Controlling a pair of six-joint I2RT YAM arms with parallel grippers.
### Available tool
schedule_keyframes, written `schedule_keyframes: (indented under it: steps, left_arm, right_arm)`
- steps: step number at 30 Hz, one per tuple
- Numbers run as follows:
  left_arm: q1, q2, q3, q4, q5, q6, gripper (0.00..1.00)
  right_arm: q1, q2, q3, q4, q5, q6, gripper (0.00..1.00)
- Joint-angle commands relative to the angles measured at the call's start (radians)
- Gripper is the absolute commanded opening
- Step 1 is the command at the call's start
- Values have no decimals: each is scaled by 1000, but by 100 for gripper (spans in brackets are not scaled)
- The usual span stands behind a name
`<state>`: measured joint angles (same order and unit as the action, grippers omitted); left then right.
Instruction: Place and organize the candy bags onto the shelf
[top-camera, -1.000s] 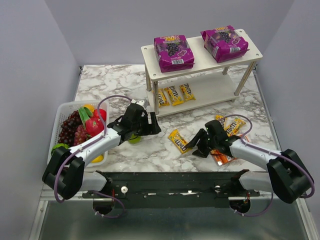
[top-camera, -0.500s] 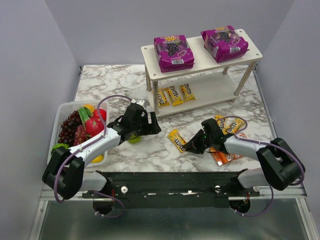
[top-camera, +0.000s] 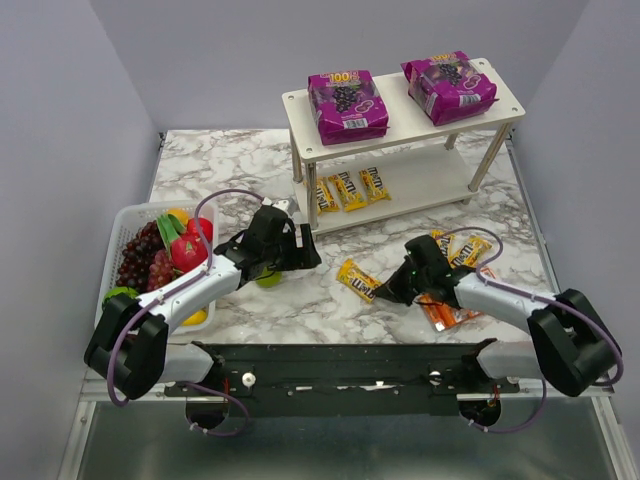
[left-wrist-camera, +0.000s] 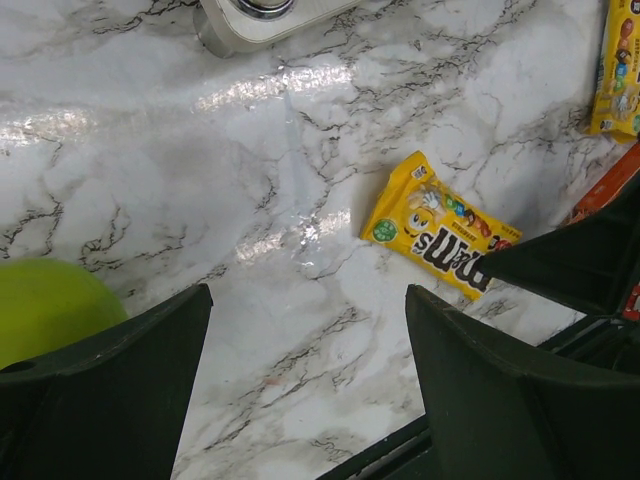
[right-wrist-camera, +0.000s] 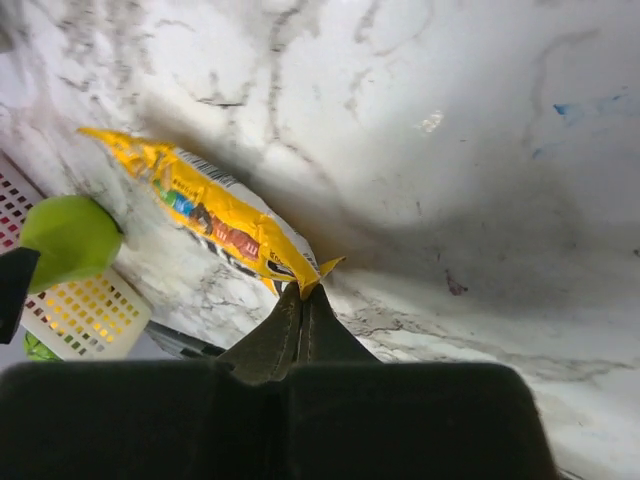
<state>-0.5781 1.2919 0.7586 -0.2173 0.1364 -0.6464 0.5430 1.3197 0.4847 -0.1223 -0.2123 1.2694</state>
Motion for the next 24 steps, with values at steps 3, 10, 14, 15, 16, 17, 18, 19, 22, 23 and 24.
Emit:
schedule_keyframes:
  steps: [3,10,14,15,16,17,18,19,22,23,24]
  left_arm:
    - [-5,-28,27,-25,-35,30,88]
    - [-5,-40,15,-31,-49,37,88]
    - [-5,-49,8,-28,-54,33,88]
    - [-5,-51,5,-28,-52,28,88]
    - [-5,-52,7,-30,-54,30,88]
    - [-5,-54,5,-30,-54,28,88]
    - [-5,-57,4,-31,-55,28,88]
    - [-5,-59,4,-33,-58,27,88]
    - [-5,-63,2,-37,-63,27,88]
    - [-5,-66,2,-37,-67,27,88]
    - [-5,-66,2,-43,-69,27,88]
  right_arm:
    - [-21,-155,136,-175,152,-90,1]
    - [-142,-220,316,-255,145,-171,1]
    - [-222,-194,399,-263,131,-205,1]
    - [-239,-183,413,-261,129,-209,1]
    - [-273,-157,431,-261,128,-215,1]
    - [-287,-145,460,-260,129,-219,1]
    - [-299,-131,477,-251,132,-220,1]
    - [-311,-102,489,-243,136,-220,1]
    - [-363,-56,528,-188,133,-209,1]
    - [-373,-18,538,-177,131,-205,1]
    - [-380,4,561,-163,129,-203,1]
